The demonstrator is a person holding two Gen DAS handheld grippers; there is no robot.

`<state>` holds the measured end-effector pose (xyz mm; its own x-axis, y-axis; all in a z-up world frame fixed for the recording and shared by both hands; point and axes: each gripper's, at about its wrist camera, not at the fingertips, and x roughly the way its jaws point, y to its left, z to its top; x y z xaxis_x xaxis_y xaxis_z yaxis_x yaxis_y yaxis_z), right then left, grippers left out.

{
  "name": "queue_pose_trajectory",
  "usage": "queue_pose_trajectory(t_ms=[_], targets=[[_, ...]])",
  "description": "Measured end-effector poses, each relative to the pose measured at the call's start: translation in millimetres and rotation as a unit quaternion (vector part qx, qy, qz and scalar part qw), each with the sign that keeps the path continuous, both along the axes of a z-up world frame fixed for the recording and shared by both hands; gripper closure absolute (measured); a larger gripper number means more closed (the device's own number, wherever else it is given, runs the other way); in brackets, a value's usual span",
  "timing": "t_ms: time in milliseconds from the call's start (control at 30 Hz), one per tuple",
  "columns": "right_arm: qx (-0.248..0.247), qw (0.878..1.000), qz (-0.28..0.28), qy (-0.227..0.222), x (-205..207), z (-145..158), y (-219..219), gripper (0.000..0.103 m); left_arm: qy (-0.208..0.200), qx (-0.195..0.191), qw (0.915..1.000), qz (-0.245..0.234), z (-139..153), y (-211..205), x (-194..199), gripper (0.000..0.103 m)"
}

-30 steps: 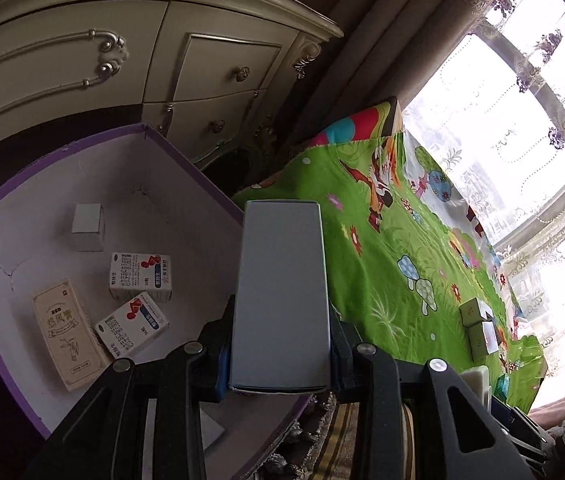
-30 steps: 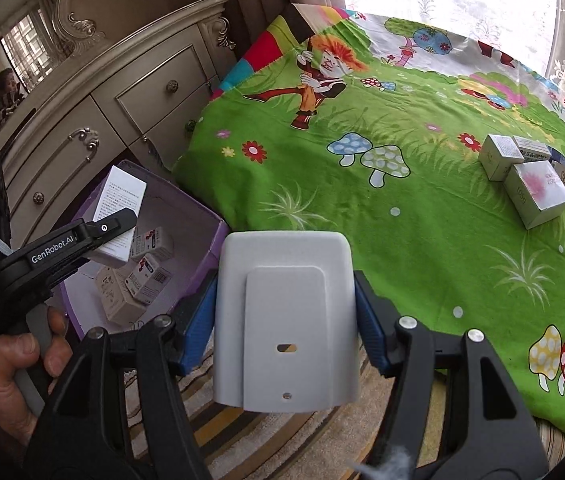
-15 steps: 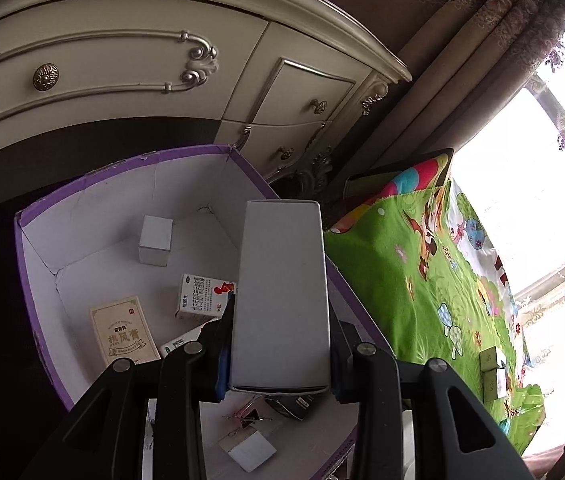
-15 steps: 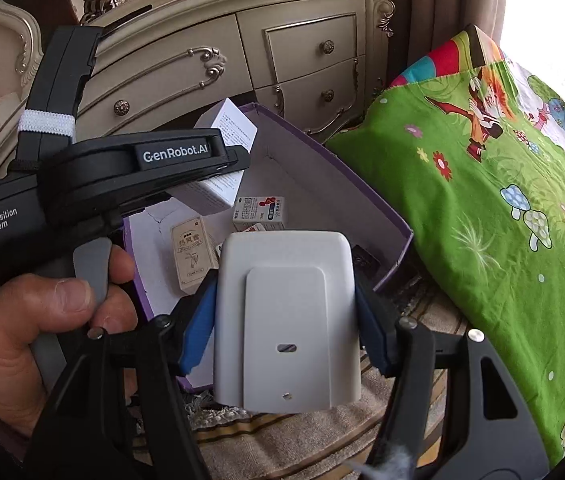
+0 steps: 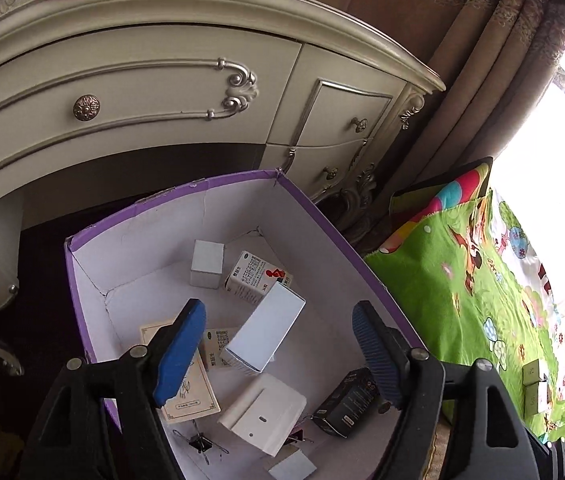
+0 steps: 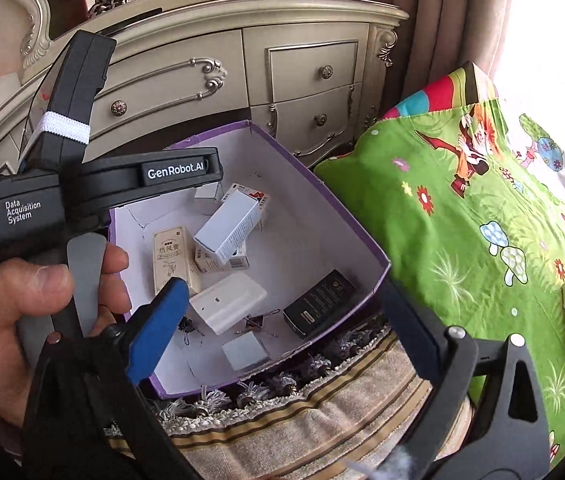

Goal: Organize rigid objects
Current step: 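Open both grippers to drop the white box and plastic case into the purple box, then move both grippers back over the remaining items on the bedspread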

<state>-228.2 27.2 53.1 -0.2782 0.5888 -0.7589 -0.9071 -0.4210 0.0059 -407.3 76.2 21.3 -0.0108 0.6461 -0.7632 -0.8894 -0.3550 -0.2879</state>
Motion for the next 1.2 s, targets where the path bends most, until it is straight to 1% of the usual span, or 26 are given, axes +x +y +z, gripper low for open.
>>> queue_pose_trajectory(t_ms=[100,167,200,300,367,400,433,467,533,567,633,700,833,967,1033,1200], targets=[[0.008,1.000,-0.015,-0.004,9.9,3.6,-0.1,0.003,0.038,0.003,0.9993,0.001,6.2,1.6,8.5,0.022],[0.011,1.000,-0.019,0.002,16.8,4.5,-1.2,0.003,0.059,0.019,0.9979,-0.018,8.8,1.7,16.8,0.021],[0.015,1.000,-0.019,0.005,19.9,5.3,-2.5,0.002,0.077,0.032,0.9960,-0.031,11.2,1.3,23.1,0.021],[0.041,0.999,-0.020,0.006,29.7,10.3,-8.4,0.003,0.127,0.063,0.9886,-0.052,20.1,-1.9,41.7,0.021],[0.047,0.998,-0.031,0.008,40.8,15.6,-8.3,0.003,0.151,0.075,0.9837,-0.063,25.1,-2.7,52.8,0.021],[0.045,0.998,-0.035,0.019,48.9,18.7,-7.2,0.003,0.153,0.080,0.9821,-0.074,27.6,-2.6,58.1,0.021],[0.043,0.998,-0.038,0.035,58.3,22.4,-5.7,0.003,0.144,0.083,0.9823,-0.085,28.9,-2.2,61.4,0.021],[0.043,0.997,-0.045,0.042,67.5,25.8,-4.2,0.003,0.126,0.086,0.9836,-0.097,29.8,-1.5,63.0,0.021],[0.053,0.996,-0.069,0.031,84.5,29.8,-0.1,0.003,0.081,0.087,0.9868,-0.110,30.0,-1.2,66.0,0.021],[0.058,0.995,-0.081,0.019,92.0,30.9,2.2,0.003,0.074,0.078,0.9878,-0.112,29.3,1.5,70.9,0.021],[0.065,0.992,-0.105,0.001,111.7,32.2,8.8,0.003,0.067,0.075,0.9874,-0.122,27.8,5.7,81.5,0.021],[0.068,0.990,-0.121,0.002,133.3,33.3,14.8,0.003,0.052,0.079,0.9860,-0.137,28.0,10.1,93.1,0.021],[0.082,0.981,-0.173,-0.017,176.4,34.6,30.6,0.003,0.048,0.071,0.9829,-0.163,32.4,22.2,127.2,0.021],[0.083,0.973,-0.216,0.006,220.9,33.6,41.3,0.003,0.029,0.065,0.9787,-0.193,37.2,36.0,164.7,0.021],[0.083,0.968,-0.236,0.005,240.1,29.6,42.9,0.003,0.021,0.068,0.9756,-0.208,39.7,40.8,184.7,0.021],[0.079,0.952,-0.296,-0.003,288.0,16.0,39.8,0.003,0.017,0.067,0.9681,-0.241,40.9,47.5,233.8,0.021]])
